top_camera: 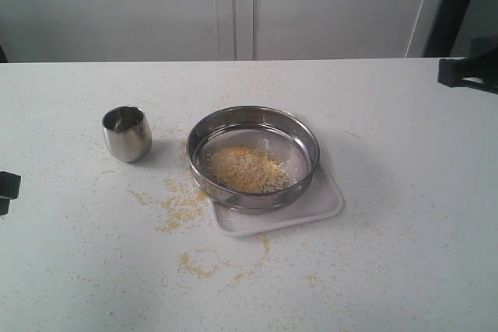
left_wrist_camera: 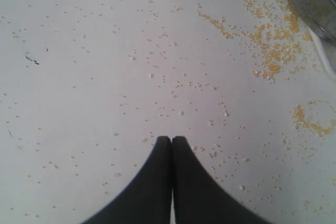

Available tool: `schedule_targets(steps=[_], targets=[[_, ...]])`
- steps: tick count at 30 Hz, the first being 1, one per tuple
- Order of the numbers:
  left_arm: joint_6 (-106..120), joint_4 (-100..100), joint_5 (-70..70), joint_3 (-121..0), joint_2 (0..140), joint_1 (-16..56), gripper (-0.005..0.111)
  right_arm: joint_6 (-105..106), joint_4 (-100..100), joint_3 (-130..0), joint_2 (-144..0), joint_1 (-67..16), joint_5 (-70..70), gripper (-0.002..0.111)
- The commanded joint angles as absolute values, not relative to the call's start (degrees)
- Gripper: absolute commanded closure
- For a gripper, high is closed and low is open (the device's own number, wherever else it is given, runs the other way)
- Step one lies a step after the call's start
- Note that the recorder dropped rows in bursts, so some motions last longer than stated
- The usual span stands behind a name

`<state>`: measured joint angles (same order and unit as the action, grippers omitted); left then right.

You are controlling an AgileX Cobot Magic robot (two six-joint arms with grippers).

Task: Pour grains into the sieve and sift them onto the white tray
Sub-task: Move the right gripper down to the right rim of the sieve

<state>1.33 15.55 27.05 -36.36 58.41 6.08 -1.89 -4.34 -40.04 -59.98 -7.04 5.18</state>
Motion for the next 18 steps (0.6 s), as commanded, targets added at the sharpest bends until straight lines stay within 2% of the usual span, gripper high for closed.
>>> schedule_targets(steps=[1,10,18], targets=[[1.56,16.02,27.51,-35.84,57.97,6.01,0.107,-1.81,-4.31,-44.71,-65.37,-6.96,9.5,0.108],[1.56,16.02,27.51,-35.84,57.97,6.01,0.107,-1.21,0.54,-52.71,-75.23,-6.96,17.11,0.108],[1.56,16.02,27.51,-35.84,57.97,6.01,0.107,1.49,1.7,-56.87,-82.99,-13.35,16.74,0.108]])
